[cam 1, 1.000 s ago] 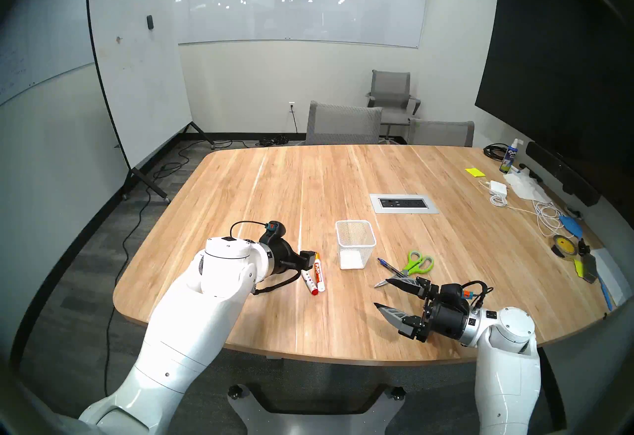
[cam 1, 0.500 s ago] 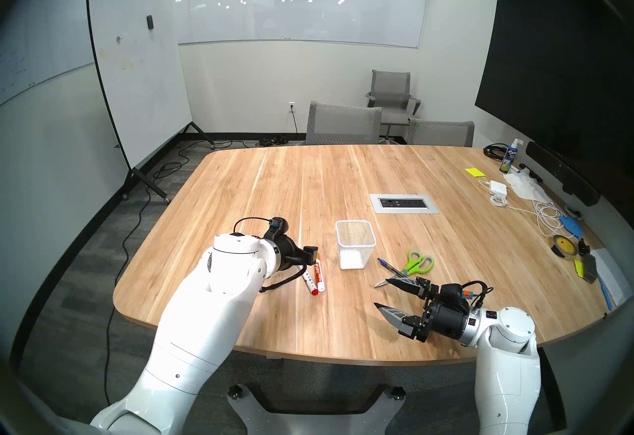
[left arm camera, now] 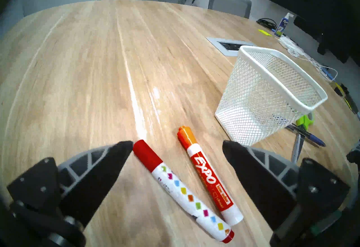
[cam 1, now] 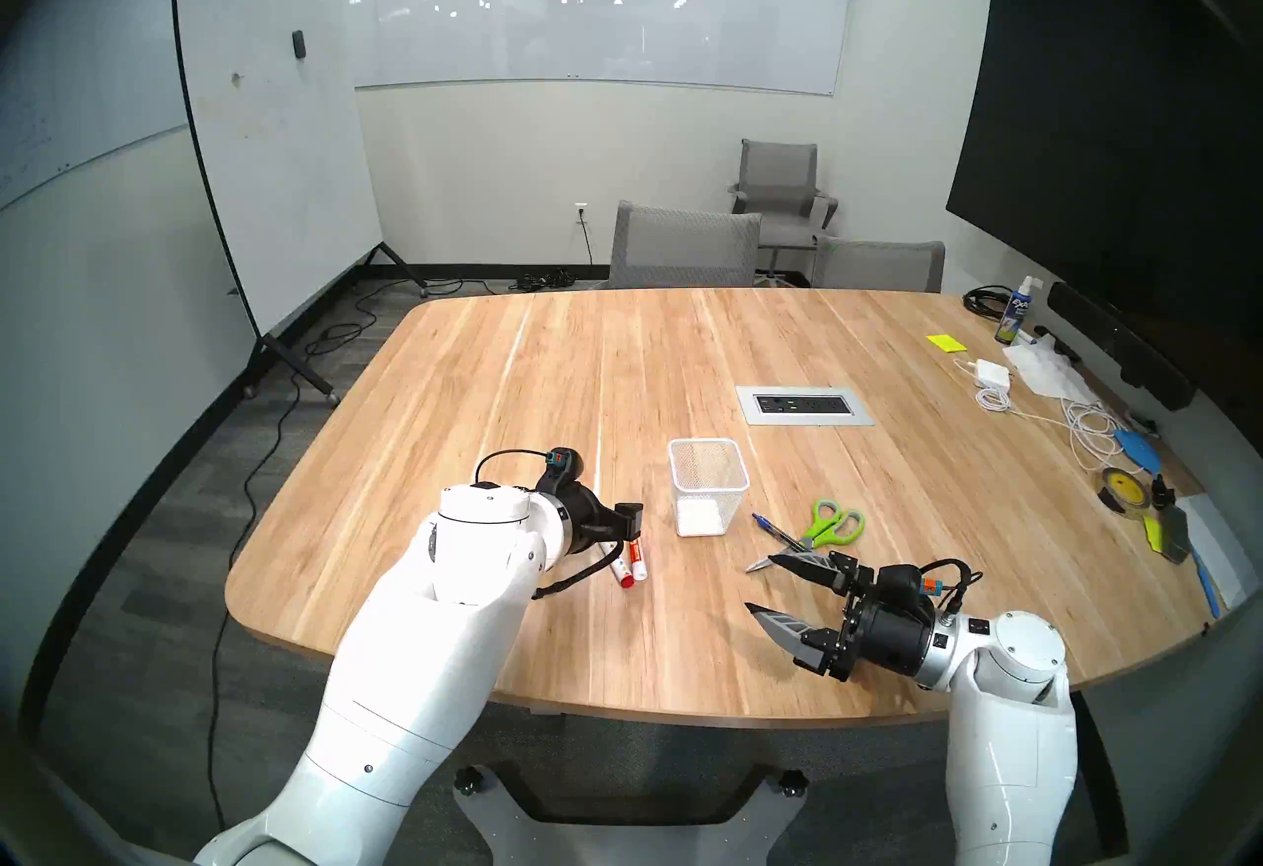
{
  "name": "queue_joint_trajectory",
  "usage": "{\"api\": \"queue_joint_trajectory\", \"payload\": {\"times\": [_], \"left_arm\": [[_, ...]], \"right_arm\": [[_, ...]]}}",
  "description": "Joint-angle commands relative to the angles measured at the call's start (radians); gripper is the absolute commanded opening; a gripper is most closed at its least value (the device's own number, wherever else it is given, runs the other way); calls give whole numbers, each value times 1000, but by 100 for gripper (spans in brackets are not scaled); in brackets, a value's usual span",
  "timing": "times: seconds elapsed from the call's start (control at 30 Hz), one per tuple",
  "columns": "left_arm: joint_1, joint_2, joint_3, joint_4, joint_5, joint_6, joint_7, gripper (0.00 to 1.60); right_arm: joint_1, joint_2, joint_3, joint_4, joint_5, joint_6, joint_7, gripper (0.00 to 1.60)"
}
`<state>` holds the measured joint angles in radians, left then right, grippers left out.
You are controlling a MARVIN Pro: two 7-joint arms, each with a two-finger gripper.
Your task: Place the pen, the marker, and the scissors into the pen holder
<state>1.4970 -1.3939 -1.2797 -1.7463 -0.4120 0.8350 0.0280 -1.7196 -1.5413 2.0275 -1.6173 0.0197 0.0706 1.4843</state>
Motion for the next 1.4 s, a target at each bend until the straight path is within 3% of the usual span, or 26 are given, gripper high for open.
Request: {"api": "queue_joint_trajectory", "payload": {"times": [0.0, 0.63, 1.37], "left_arm": [[6, -7, -4, -9, 0, -13, 8, 160], [19, -18, -3, -1, -25, -4, 38, 160], [-43, -22, 43, 11, 2, 117, 110, 160]], "right_arm": [[5, 2, -2, -12, 9, 0, -1, 160], [5, 2, -2, -12, 9, 0, -1, 160], [5, 2, -2, -12, 8, 0, -1, 160]]}}
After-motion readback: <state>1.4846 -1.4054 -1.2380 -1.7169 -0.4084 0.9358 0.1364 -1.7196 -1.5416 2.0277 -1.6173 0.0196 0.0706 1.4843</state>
